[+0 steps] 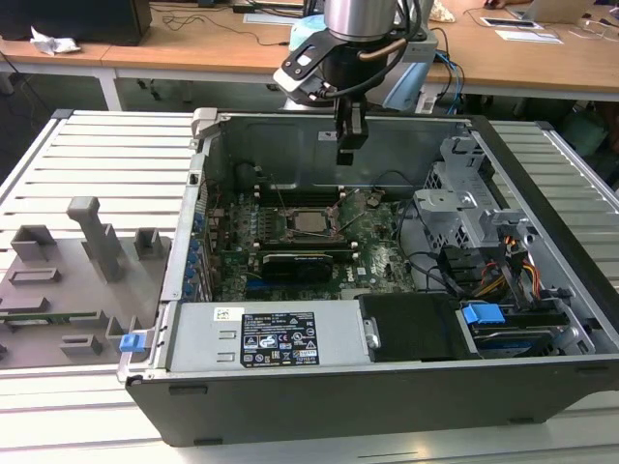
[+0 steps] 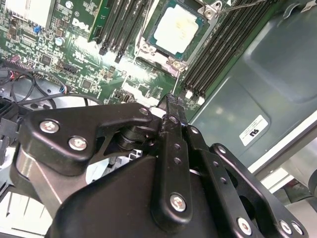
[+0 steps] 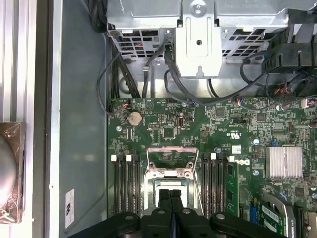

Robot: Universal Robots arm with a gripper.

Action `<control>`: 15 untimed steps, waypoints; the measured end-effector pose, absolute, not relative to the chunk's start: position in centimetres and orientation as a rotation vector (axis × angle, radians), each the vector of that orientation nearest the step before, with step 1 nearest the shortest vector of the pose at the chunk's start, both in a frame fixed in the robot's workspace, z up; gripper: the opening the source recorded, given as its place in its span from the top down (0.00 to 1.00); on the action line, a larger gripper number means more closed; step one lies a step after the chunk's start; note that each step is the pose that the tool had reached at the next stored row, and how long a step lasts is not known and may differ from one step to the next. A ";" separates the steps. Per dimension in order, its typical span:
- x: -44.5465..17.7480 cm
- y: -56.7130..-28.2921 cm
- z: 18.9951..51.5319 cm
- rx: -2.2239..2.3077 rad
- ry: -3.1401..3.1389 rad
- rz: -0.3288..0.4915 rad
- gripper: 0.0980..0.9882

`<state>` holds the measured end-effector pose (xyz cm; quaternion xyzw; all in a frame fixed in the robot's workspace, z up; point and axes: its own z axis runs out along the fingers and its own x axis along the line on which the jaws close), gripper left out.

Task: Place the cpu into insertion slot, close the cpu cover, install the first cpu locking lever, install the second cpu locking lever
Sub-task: 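Close the cpu cover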

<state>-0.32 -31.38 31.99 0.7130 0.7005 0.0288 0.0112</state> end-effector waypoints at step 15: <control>1.1 -32.2 29.9 2.204 2.207 0.089 0.99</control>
